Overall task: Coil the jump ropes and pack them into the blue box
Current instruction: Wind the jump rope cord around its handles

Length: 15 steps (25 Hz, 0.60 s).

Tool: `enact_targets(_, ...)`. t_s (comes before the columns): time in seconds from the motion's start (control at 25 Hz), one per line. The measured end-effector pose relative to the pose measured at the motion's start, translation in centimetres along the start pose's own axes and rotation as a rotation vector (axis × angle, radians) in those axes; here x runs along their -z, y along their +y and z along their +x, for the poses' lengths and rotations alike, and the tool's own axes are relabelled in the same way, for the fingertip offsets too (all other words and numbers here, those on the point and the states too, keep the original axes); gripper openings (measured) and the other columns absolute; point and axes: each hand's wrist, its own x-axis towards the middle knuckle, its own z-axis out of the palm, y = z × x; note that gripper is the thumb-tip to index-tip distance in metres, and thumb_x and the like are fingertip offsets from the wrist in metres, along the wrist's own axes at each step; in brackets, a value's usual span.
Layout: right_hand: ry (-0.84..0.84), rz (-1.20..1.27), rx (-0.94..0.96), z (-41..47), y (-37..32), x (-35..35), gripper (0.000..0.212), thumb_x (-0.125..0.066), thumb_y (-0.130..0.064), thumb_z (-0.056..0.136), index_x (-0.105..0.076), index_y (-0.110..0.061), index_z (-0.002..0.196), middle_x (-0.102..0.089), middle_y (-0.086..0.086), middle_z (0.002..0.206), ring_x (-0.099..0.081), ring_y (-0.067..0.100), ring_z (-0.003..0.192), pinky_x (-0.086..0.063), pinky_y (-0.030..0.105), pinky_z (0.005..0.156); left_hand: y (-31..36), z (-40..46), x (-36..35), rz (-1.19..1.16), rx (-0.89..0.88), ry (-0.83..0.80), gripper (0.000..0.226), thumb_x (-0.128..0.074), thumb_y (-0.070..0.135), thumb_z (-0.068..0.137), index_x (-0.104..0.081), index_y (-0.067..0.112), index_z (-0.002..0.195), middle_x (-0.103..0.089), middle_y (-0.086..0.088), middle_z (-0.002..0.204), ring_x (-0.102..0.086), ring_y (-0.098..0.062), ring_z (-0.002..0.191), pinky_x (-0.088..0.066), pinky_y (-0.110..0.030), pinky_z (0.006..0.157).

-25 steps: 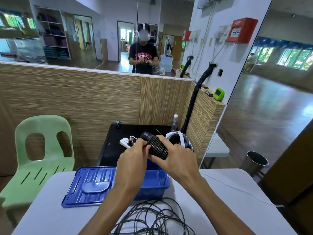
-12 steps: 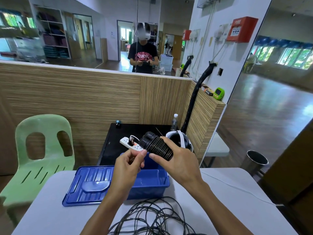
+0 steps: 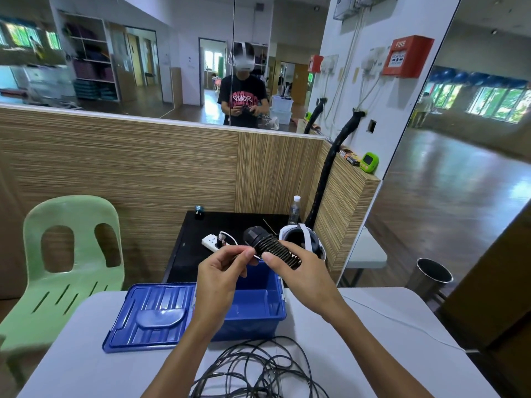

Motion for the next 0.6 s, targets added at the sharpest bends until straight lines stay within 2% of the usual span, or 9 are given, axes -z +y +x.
enact_targets(0.12,-0.077,0.088,-0.042,-0.3,-0.3,0.2,0.042,-0.052,-0.06,0.091,-0.06,-0.03,0.119,-0.063,-0.008,0.078,-0.058,0.004,0.063,-0.046,0.019,0.052,0.0,0.2,-0.9,-0.008,-0.061,0.056,0.009,-0.068,0.014,0.086,-0.073,0.011,0.094,-0.072,-0.005,0.082,-0.063,-0.013,0.074,-0.052,-0.022,0.07)
enact_targets(0.24,-0.136,0.24,-0.095,-0.6,-0.5,0.3,0.037,-0.048,-0.059,0.094,-0.059,-0.027,0.11,-0.056,0.002,0.065,-0.053,0.013,0.048,-0.043,0.025,0.042,-0.3,0.2,-1.4,0.052,-0.172,0.104,0.012,-0.068,0.01,0.086,-0.073,0.012,0.097,-0.073,0.0,0.088,-0.068,-0.013,0.085,-0.053,-0.023,0.076)
enact_targets(0.32,-0.18,0.318,-0.141,-0.7,-0.8,0.3,0.041,-0.046,-0.06,0.095,-0.059,-0.023,0.106,-0.055,0.006,0.063,-0.05,0.018,0.047,-0.043,0.026,0.041,-0.4,0.3,-1.4,0.134,-0.276,0.111,0.018,-0.068,0.005,0.086,-0.072,0.012,0.102,-0.073,0.001,0.094,-0.069,-0.02,0.092,-0.054,-0.025,0.08)
enact_targets(0.44,-0.213,0.425,-0.221,-0.7,-1.1,0.5,0.05,-0.046,-0.065,0.092,-0.058,-0.018,0.103,-0.054,0.01,0.064,-0.047,0.021,0.047,-0.04,0.026,0.042,-0.5,0.5,-1.4,0.238,-0.41,0.086,0.029,-0.064,-0.005,0.086,-0.07,0.008,0.111,-0.07,0.0,0.097,-0.067,-0.02,0.093,-0.052,-0.023,0.08)
enact_targets(0.6,-0.259,0.532,-0.284,-0.8,-1.4,0.4,0.058,-0.048,-0.07,0.089,-0.056,-0.014,0.103,-0.052,0.011,0.067,-0.043,0.02,0.048,-0.034,0.025,0.043,-0.1,1.0,-1.6,0.312,-0.494,0.158,0.033,-0.068,-0.002,0.084,-0.069,0.009,0.115,-0.065,-0.001,0.097,-0.064,-0.019,0.089,-0.052,-0.022,0.078)
